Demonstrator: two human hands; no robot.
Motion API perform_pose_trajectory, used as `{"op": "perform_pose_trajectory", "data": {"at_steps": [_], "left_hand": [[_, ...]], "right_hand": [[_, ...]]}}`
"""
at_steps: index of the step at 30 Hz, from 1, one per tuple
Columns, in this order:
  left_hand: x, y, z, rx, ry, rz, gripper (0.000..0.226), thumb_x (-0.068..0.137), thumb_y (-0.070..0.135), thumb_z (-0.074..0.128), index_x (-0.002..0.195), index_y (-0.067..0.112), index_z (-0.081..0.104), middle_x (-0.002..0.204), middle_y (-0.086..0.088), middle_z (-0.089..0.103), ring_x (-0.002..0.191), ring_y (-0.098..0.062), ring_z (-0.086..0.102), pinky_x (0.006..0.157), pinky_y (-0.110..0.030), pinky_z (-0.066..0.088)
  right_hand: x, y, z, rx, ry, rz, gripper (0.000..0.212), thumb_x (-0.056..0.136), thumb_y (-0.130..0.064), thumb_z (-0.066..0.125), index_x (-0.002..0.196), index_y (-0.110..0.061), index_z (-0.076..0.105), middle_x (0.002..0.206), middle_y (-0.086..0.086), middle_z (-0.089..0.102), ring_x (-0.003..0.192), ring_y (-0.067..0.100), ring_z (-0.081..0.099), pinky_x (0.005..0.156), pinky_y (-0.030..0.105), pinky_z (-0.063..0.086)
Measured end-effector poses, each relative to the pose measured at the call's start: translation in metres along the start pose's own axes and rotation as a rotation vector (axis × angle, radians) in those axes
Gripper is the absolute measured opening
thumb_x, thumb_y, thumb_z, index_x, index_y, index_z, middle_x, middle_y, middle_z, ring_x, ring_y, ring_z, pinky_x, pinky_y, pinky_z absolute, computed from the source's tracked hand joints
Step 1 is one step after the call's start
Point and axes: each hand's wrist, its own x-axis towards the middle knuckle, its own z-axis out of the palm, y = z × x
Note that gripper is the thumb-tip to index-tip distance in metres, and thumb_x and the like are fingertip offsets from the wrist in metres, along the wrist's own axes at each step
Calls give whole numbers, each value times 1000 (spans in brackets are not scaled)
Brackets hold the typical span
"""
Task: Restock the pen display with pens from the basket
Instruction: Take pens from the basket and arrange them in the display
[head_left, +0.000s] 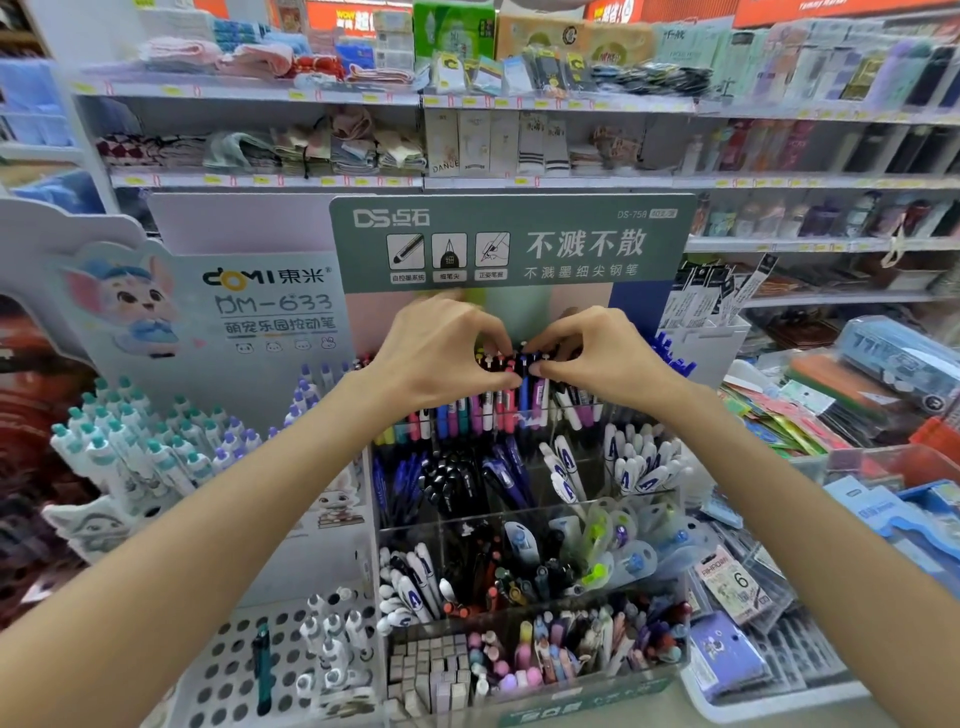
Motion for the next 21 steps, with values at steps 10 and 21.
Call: {"op": "perform_pose_trajectory", "data": {"at_steps": [10,21], "left_hand": [[8,2,9,62,-25,-89,23,76,51,72,92,34,74,83,14,67,88,-13,58,66,-25,35],[8,5,6,39,-35,-92,24,75,49,73,94,34,73,88,13,69,92,-14,59,67,-25,33]], "right_hand": [[-3,11,1,28,22,11,11,76,-25,77,87,-26,77,85,-6,69,74,16,62,74,41,53],[-3,10,2,64,93,39,14,70,-25,83,80,-17,78,69,-10,68,60,0,57,66,25,49]]}}
